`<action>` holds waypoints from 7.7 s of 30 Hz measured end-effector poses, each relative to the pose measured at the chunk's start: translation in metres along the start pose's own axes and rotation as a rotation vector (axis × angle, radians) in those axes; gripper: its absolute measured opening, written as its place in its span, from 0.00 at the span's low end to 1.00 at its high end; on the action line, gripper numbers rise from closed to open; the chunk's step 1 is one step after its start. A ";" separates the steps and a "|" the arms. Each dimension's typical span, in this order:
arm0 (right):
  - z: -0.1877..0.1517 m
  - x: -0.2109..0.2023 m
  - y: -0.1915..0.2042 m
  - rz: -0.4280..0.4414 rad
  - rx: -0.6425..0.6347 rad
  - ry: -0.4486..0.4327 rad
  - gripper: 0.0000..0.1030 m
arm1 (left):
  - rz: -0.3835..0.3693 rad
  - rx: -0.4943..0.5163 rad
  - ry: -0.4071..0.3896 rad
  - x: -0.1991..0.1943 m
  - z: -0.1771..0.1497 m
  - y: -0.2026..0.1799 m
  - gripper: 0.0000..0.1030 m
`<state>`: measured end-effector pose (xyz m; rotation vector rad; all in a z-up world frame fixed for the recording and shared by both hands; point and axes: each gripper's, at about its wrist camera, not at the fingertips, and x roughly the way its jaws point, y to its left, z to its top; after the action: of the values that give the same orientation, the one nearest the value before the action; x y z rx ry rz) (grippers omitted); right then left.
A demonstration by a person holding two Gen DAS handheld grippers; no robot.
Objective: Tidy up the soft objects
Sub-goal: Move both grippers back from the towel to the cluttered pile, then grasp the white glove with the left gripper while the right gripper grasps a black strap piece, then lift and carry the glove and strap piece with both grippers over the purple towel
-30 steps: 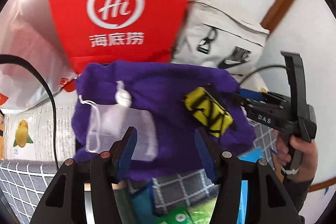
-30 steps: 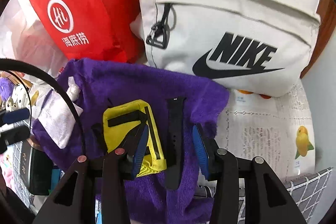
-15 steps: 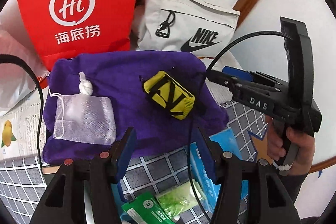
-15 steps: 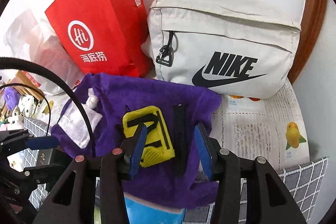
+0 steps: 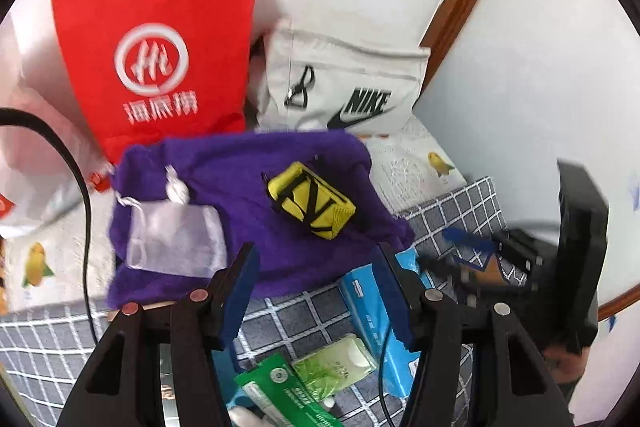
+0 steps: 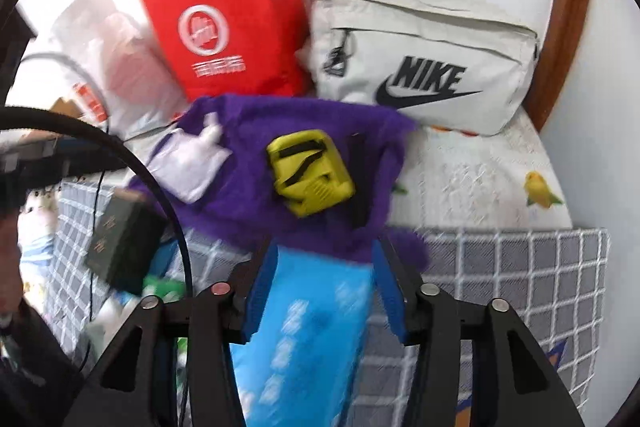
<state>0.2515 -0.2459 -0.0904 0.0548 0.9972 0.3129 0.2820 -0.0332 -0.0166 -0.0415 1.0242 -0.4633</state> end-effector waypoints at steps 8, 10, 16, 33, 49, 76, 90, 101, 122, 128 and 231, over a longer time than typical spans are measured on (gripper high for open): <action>-0.044 -0.019 0.047 0.115 -0.088 0.018 0.50 | 0.078 -0.087 -0.082 -0.060 -0.025 0.027 0.62; -0.053 -0.015 0.064 0.137 -0.141 0.037 0.50 | 0.098 -0.111 -0.088 -0.069 -0.037 0.034 0.62; -0.078 -0.003 0.112 0.129 -0.365 0.075 0.51 | 0.167 -0.193 -0.078 -0.083 -0.093 0.056 0.62; -0.154 0.000 0.137 0.254 -0.328 0.191 0.55 | 0.124 -0.293 0.035 -0.027 -0.209 0.061 0.72; -0.180 -0.003 0.099 0.279 -0.151 0.195 0.55 | 0.144 -0.158 -0.030 -0.029 -0.214 0.040 0.09; -0.206 0.014 0.182 0.166 -0.505 0.101 0.52 | 0.069 -0.309 -0.107 -0.070 -0.240 0.089 0.09; -0.196 0.013 0.170 0.212 -0.429 0.148 0.29 | 0.052 -0.308 -0.103 -0.067 -0.244 0.088 0.09; -0.188 0.000 0.159 0.252 -0.393 0.123 0.26 | -0.001 -0.327 -0.141 -0.076 -0.242 0.093 0.09; -0.167 -0.042 0.105 0.208 -0.284 0.020 0.26 | 0.042 -0.243 -0.159 -0.095 -0.219 0.071 0.20; -0.169 -0.033 0.103 0.204 -0.276 0.046 0.26 | 0.051 -0.233 -0.086 -0.056 -0.235 0.065 0.73; -0.100 -0.041 0.090 0.223 -0.233 -0.034 0.26 | -0.031 -0.194 -0.218 -0.147 -0.184 0.069 0.08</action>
<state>0.1268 -0.1813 -0.0942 -0.0403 0.9165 0.6288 0.0900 0.1197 -0.0108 -0.2761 0.8522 -0.3767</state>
